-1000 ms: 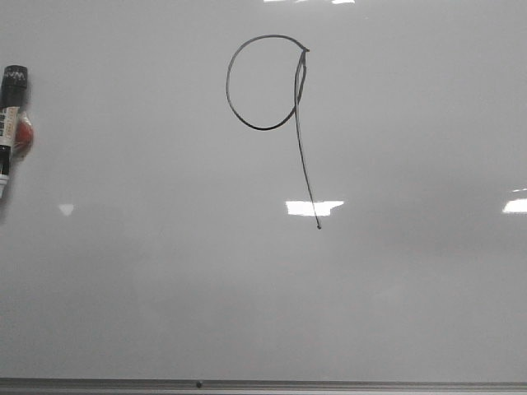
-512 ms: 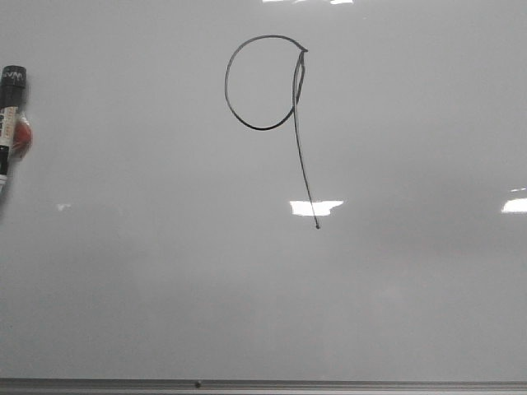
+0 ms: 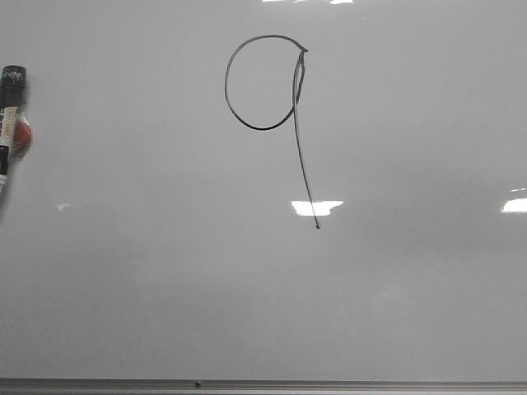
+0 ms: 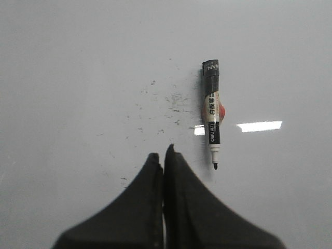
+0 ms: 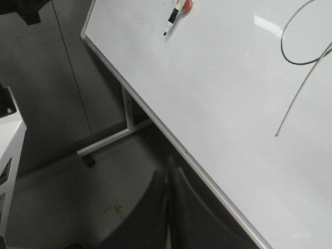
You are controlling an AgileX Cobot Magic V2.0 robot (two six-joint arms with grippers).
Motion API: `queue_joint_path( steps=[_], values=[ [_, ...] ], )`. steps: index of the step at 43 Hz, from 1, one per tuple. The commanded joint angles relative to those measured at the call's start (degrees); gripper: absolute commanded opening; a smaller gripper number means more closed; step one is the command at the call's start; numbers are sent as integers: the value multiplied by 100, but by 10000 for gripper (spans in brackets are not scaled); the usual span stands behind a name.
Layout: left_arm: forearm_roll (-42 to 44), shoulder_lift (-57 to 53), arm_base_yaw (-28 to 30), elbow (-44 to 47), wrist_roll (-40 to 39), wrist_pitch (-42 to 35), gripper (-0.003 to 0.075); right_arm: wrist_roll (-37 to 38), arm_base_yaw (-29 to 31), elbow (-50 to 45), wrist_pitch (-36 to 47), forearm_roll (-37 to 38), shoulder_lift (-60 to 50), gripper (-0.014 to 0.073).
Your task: Write number 9 on whiteboard
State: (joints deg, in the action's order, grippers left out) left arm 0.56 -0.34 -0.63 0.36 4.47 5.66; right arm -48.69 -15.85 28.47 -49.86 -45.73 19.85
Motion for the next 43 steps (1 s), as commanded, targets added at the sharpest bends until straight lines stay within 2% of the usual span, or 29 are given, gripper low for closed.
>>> queue_joint_path(
  steps=[1,23,30,36,40,43],
  values=[
    [-56,-120,20,18,-51,-453,-19,5,38,144,275,-237,36,-69],
    [-56,-120,20,18,-51,-453,-19,5,38,144,281,-231,36,-69],
    [-56,-120,20,18,-51,-453,-19,5,38,144,1320,-212,24,-69],
    [-56,-120,20,18,-51,-453,-19,129,75,-6,2468,367,-56,-69],
    [-56,-109,20,18,-51,-453,-19,776,263,-309,3139,889,-181,-69],
    [-56,-111,20,18,-51,-453,-19,1585,492,-605,3574,1395,-326,-69]
  ],
)
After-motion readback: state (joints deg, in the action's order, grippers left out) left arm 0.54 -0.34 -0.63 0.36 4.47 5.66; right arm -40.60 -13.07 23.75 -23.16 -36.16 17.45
